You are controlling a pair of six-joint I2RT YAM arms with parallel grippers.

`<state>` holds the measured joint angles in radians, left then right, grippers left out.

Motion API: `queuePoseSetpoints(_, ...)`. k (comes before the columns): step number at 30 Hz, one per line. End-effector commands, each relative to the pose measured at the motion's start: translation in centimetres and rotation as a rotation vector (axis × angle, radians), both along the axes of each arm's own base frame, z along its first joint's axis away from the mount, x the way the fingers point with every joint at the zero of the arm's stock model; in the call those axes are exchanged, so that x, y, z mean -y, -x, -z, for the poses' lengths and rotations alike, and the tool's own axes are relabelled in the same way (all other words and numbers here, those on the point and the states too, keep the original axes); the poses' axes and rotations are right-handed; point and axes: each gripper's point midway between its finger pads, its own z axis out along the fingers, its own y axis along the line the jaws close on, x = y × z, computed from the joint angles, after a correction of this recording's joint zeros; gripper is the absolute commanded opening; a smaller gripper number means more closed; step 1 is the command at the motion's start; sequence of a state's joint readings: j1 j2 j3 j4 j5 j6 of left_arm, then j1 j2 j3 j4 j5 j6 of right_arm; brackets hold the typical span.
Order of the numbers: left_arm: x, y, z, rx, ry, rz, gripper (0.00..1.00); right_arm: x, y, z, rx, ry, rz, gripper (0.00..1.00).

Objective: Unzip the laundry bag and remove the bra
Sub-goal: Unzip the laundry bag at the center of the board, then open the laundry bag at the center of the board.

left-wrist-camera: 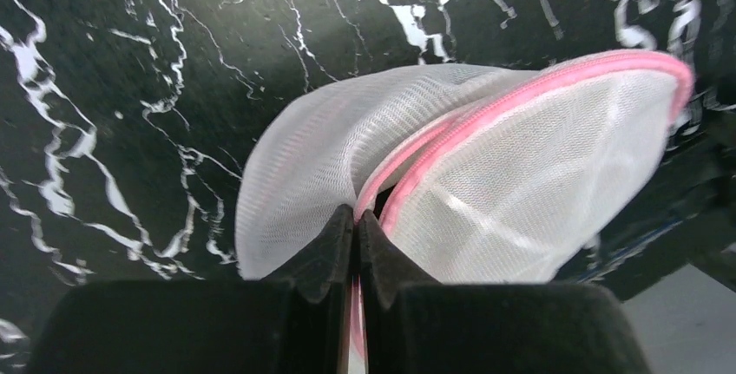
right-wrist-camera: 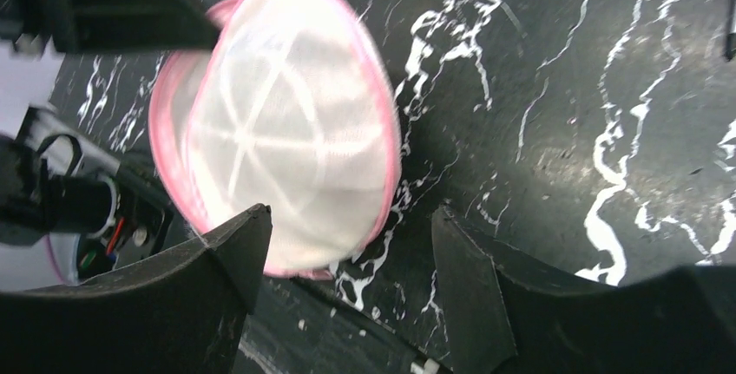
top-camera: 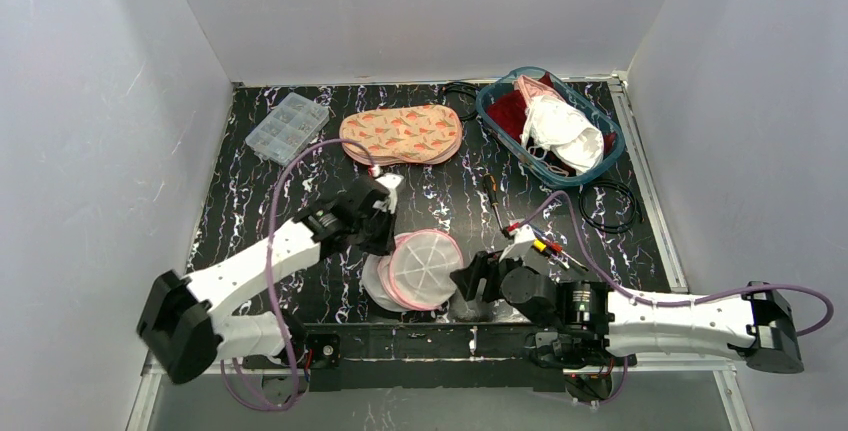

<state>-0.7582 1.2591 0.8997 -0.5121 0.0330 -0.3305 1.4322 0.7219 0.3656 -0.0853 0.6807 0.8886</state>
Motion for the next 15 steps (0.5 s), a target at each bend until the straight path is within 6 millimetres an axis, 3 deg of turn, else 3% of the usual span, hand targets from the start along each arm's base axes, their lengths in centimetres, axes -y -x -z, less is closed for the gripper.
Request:
queuePoseSetpoints(1,0.5,-0.6,-2.2,0.06,0.252,-0.28,0.0,-0.4,-2.7,-2.9,0.042,-0.04,0.084,0.76)
queuePoseSetpoints(8,-1.3,-0.4,-2.2,0.077,0.642,-0.681,0.0,-3.0,-3.8,-5.7,0.078,-0.006,-0.03,0.77)
queuePoseSetpoints(10,-1.8,-0.2,-2.1,0.066,0.739,-0.765,0.0,-4.7,-3.4,-6.9,0.099,0.033,-0.112,0.76)
queuePoseSetpoints(15,-2.5,-0.1,-1.6,0.067,0.828,-0.839,0.0,-8.0,-1.7,-7.1,0.105,0.142,-0.275,0.73)
